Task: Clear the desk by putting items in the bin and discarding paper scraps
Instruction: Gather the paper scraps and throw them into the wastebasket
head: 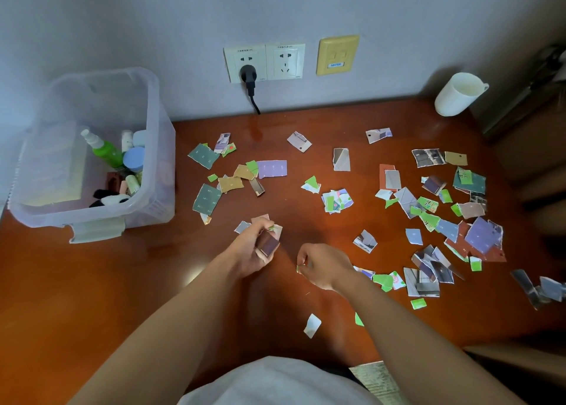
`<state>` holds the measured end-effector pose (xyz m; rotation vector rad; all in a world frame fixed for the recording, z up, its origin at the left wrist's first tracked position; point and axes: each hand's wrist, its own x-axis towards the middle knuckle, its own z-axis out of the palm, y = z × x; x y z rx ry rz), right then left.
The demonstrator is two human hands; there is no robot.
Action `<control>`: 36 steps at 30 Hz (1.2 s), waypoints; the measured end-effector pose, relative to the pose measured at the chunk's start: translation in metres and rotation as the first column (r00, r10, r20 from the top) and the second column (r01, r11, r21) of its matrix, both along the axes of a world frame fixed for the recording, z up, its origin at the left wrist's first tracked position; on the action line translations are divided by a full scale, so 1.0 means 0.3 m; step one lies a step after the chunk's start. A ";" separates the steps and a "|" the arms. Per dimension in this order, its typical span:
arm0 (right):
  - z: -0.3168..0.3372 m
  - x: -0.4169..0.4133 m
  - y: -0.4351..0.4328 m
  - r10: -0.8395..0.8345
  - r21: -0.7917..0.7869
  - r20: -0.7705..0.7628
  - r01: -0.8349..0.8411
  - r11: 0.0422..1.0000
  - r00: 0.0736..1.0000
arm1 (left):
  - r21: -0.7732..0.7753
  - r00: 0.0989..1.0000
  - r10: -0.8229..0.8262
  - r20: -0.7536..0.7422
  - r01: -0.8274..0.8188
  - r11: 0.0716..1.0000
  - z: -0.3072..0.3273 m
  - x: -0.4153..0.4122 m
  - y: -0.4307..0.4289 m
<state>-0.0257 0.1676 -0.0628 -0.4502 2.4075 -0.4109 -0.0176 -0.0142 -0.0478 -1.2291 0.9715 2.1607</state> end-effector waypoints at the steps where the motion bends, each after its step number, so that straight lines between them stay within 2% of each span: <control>1: 0.000 0.000 0.000 0.002 0.006 0.001 -0.003 1.000 1.000 | 0.099 0.998 0.059 -0.001 -0.059 0.993 0.000 0.005 -0.014; 4: -0.004 0.006 0.002 0.028 0.025 -0.011 -0.028 0.999 1.000 | 0.305 0.993 0.110 -0.038 -0.094 0.948 0.016 0.023 -0.037; 7: -0.006 0.014 0.003 0.054 0.034 -0.029 -0.053 0.998 0.998 | 0.378 0.983 0.185 -0.009 -0.168 0.910 0.013 0.027 -0.051; 12: -0.004 0.015 0.001 0.085 0.071 -0.021 -0.084 0.994 0.996 | 0.255 0.974 0.228 -0.001 -0.220 0.941 0.014 0.022 -0.054; 14: 0.001 0.015 -0.008 -0.067 0.017 0.031 0.066 0.998 0.997 | 0.148 0.975 0.224 0.008 -0.223 0.964 0.011 0.011 -0.048; 15: 0.007 0.012 -0.015 -0.220 -0.056 0.083 0.225 0.973 0.972 | 0.078 0.980 0.200 0.005 -0.200 0.977 0.006 0.005 -0.048; 16: 0.017 0.005 -0.025 -0.380 -0.150 0.174 0.406 0.901 0.908 | 0.006 0.986 0.167 -0.004 -0.167 0.986 0.003 0.001 -0.049; 17: 0.030 -0.006 -0.035 -0.494 -0.238 0.300 0.565 0.790 0.816 | -0.063 0.990 0.139 -0.012 -0.139 0.988 -0.001 0.000 -0.054; 19: 0.066 -0.028 -0.053 -0.560 -0.314 0.539 0.767 0.560 0.630 | -0.171 0.997 0.072 -0.032 -0.077 0.982 -0.002 0.002 -0.063; 21: 0.095 -0.049 -0.072 -0.557 -0.324 0.644 0.847 0.422 0.524 | -0.237 0.999 0.009 -0.039 -0.018 0.971 0.003 0.001 -0.069; 26: 0.127 -0.100 -0.146 -0.543 -0.325 0.679 0.866 0.381 0.494 | -0.376 0.989 -0.145 0.023 0.143 0.915 0.012 -0.027 -0.071; 27: 0.128 -0.112 -0.160 -0.542 -0.332 0.673 0.861 0.386 0.503 | -0.446 0.981 -0.195 0.004 0.177 0.877 0.002 -0.027 -0.075; 29: 0.112 -0.136 -0.186 -0.569 -0.350 0.595 0.821 0.452 0.567 | -0.669 0.936 -0.348 -0.052 0.226 0.708 -0.021 -0.018 -0.086; 31: 0.072 -0.157 -0.206 -0.601 -0.315 0.387 0.713 0.627 0.699 | -0.833 0.846 -0.533 -0.002 0.293 0.468 -0.035 -0.009 -0.097; 33: 0.040 -0.170 -0.223 -0.526 -0.189 0.182 0.554 0.811 0.831 | -0.885 0.720 -0.681 0.130 0.394 0.248 -0.040 -0.010 -0.110; 36: 0.021 -0.177 -0.245 -0.414 -0.056 0.038 0.416 0.908 0.909 | -0.878 0.558 -0.776 0.292 0.478 0.014 -0.042 -0.025 -0.126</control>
